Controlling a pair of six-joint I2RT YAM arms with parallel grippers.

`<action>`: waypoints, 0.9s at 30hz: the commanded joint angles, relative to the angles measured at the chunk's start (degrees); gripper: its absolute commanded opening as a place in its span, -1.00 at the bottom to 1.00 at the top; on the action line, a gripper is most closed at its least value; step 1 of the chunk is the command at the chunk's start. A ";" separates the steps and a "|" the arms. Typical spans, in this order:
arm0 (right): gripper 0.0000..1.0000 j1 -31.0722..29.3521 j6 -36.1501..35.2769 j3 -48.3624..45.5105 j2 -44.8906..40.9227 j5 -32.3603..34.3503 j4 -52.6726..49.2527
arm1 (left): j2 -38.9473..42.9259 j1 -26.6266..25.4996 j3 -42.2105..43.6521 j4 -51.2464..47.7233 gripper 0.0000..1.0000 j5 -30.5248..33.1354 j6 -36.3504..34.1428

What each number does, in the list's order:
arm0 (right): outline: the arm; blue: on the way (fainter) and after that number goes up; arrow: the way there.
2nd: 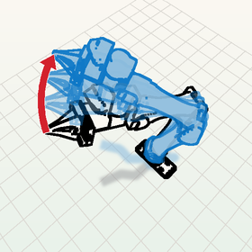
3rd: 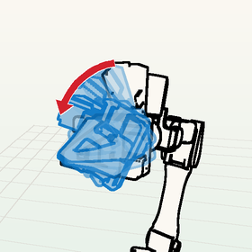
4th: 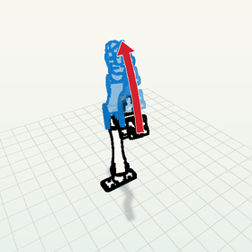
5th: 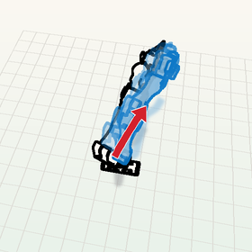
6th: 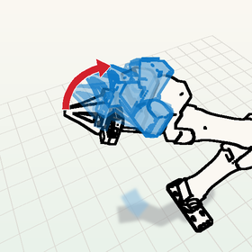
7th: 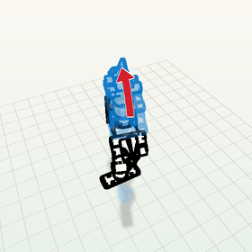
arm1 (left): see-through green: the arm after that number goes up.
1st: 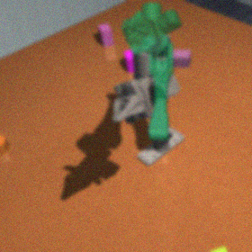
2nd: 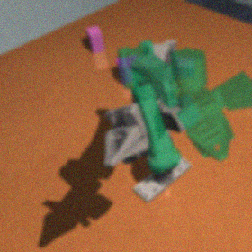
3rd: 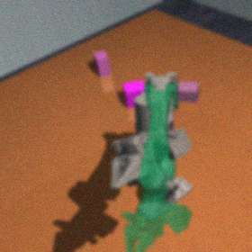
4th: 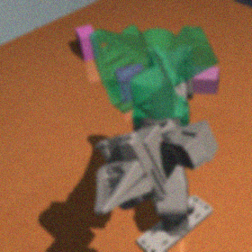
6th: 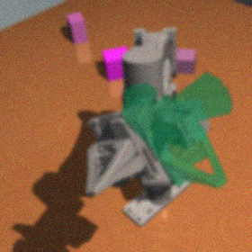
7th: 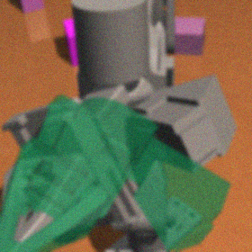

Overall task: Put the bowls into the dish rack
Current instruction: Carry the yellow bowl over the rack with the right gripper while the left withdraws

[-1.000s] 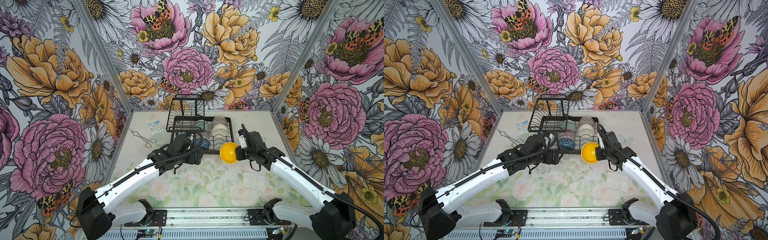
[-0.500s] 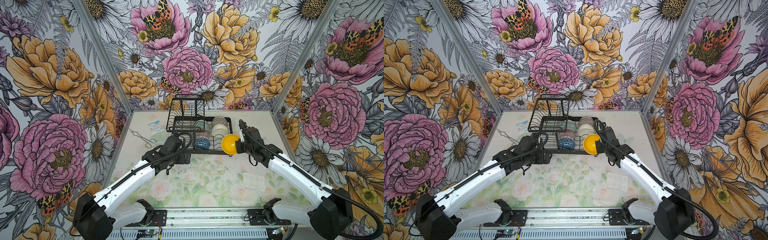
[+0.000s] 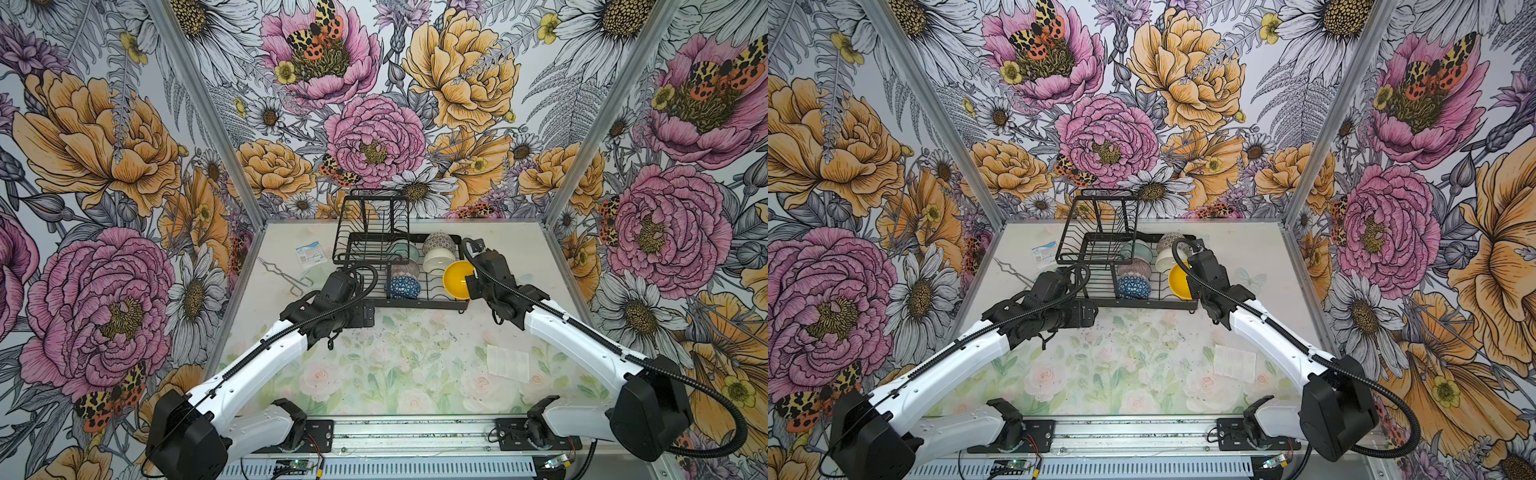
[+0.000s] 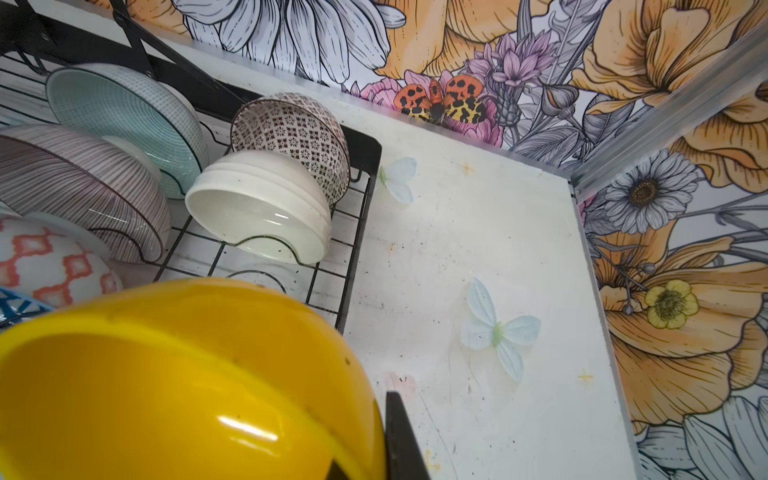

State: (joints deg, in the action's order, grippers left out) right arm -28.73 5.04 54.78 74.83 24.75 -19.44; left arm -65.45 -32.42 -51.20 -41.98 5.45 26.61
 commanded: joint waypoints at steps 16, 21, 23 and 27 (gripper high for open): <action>-1.00 -5.67 -19.97 -12.87 6.59 14.81 42.05 | -1.75 0.59 -1.45 0.33 0.97 -1.52 -1.51; -1.00 -6.34 -23.18 -13.77 10.38 16.44 48.34 | -1.42 0.61 -0.77 0.36 0.97 -1.27 -1.38; -1.00 -6.51 -24.30 -13.96 11.69 16.85 50.12 | -1.39 0.60 -0.62 0.34 0.97 -1.32 -1.21; -1.00 -7.19 -27.51 -14.29 14.41 18.75 54.41 | -1.48 0.70 -0.39 0.40 0.97 -1.05 -1.14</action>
State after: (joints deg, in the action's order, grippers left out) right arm -35.31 -19.22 40.53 88.03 40.71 27.00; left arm -67.24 -32.34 -51.20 -42.00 4.89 26.44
